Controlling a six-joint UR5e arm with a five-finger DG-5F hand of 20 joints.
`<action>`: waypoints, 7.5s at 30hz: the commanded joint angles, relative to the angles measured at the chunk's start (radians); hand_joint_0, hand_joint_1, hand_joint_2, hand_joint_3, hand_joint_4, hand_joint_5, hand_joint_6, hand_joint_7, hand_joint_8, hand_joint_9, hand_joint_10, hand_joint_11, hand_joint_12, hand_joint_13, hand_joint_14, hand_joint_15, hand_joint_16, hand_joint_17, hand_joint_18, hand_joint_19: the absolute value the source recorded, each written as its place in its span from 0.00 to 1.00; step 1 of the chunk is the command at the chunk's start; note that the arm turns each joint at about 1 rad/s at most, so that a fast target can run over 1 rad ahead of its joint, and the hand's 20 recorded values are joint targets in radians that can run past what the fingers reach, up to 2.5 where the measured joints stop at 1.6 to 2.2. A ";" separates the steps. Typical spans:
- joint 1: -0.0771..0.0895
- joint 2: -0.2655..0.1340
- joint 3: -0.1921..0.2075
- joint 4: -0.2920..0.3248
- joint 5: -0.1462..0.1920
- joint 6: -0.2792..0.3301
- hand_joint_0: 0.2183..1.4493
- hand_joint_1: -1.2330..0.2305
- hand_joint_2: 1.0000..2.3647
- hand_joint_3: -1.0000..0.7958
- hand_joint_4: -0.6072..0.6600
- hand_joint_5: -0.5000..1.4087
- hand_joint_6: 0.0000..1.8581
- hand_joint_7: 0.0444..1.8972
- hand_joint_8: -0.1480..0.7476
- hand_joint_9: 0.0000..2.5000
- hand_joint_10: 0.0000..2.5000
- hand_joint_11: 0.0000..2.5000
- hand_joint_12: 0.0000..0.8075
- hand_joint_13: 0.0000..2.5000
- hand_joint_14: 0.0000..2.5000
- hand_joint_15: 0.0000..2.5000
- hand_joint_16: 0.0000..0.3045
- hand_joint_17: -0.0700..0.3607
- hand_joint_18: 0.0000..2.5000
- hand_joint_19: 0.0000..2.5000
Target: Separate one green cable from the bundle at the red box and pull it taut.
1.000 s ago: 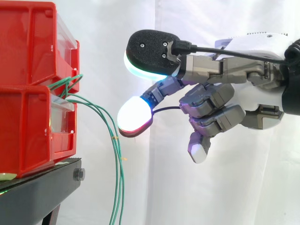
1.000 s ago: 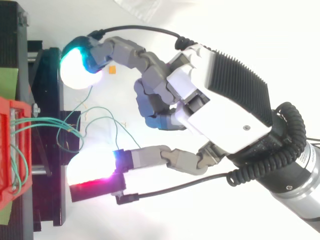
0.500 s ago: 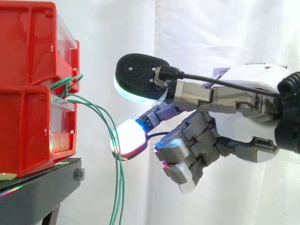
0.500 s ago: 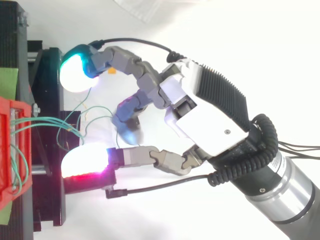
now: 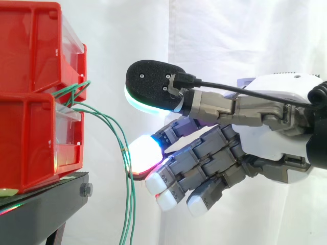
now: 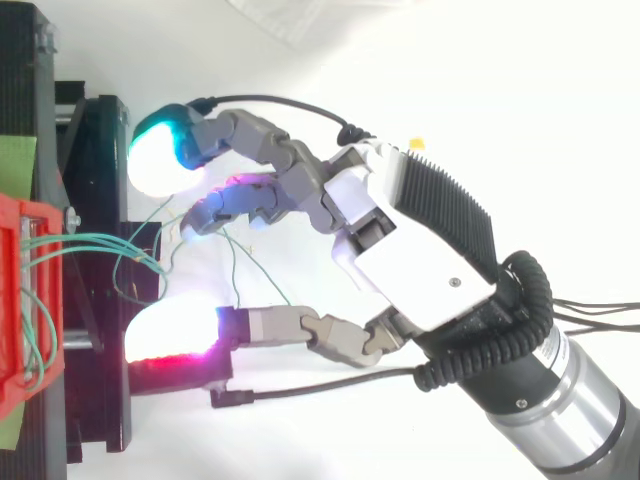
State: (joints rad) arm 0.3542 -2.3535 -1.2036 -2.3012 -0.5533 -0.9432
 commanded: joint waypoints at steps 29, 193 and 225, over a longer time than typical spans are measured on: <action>0.052 -0.050 0.072 0.104 0.121 -0.066 0.10 0.45 0.00 0.28 0.78 0.21 0.27 0.42 0.61 0.32 0.01 0.17 0.60 0.26 0.01 0.18 0.32 0.68 0.34 0.19; 0.100 -0.181 0.231 0.818 0.530 -0.663 0.13 0.41 0.00 0.28 0.79 0.22 0.27 0.44 0.57 0.34 0.01 0.20 0.55 0.25 0.01 0.19 0.26 0.57 0.27 0.22; 0.108 -0.182 0.276 0.827 0.555 -0.726 0.23 0.19 0.00 0.28 0.76 0.21 0.27 0.48 0.53 0.31 0.01 0.22 0.48 0.22 0.01 0.19 0.22 0.51 0.22 0.24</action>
State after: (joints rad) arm 0.4619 -2.5353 -0.9296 -1.4742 -0.0004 -1.6642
